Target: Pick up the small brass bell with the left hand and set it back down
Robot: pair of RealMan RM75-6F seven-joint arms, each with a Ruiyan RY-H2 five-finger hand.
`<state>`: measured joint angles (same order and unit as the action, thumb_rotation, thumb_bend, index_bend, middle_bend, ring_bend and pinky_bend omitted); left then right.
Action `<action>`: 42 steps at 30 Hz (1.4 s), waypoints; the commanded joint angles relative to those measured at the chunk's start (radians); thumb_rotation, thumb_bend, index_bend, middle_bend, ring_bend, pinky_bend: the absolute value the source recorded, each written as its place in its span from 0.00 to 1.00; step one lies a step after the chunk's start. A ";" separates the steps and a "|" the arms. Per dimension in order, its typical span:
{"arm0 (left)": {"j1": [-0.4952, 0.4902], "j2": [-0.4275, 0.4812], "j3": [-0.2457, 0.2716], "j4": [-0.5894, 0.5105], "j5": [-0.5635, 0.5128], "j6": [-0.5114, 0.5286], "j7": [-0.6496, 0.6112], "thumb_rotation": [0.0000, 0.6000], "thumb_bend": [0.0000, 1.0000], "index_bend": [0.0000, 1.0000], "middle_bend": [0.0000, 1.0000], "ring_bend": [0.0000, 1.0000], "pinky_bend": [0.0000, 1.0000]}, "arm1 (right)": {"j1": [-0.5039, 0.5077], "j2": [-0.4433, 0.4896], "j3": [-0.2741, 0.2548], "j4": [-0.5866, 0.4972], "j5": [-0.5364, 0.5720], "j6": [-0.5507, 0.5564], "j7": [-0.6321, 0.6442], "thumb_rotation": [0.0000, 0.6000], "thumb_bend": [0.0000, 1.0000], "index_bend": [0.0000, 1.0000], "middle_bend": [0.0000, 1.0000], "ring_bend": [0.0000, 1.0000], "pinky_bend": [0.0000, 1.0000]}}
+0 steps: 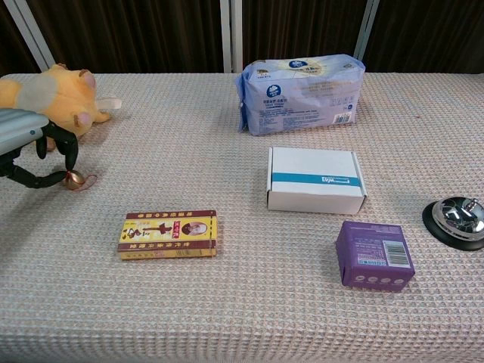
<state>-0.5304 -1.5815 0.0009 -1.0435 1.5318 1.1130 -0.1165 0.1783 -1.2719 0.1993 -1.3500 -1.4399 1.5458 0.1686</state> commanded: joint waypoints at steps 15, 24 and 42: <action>-0.002 -0.008 -0.007 0.015 0.000 0.011 -0.023 1.00 0.42 0.62 0.53 0.43 0.54 | -0.001 0.001 0.001 0.006 0.003 -0.009 0.005 1.00 0.35 0.00 0.00 0.00 0.00; 0.008 0.025 -0.044 -0.039 -0.004 0.083 -0.048 1.00 0.42 0.63 0.55 0.45 0.56 | -0.001 0.009 0.008 -0.008 -0.001 0.002 0.001 1.00 0.35 0.00 0.00 0.00 0.00; 0.063 0.132 -0.097 -0.235 -0.093 0.127 0.071 1.00 0.48 0.68 0.60 0.51 0.61 | -0.003 0.026 0.000 -0.018 -0.015 0.007 -0.047 1.00 0.35 0.00 0.00 0.00 0.00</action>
<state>-0.4920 -1.4393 -0.0965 -1.2168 1.4986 1.2662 -0.0421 0.1762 -1.2433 0.2016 -1.3675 -1.4540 1.5517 0.1164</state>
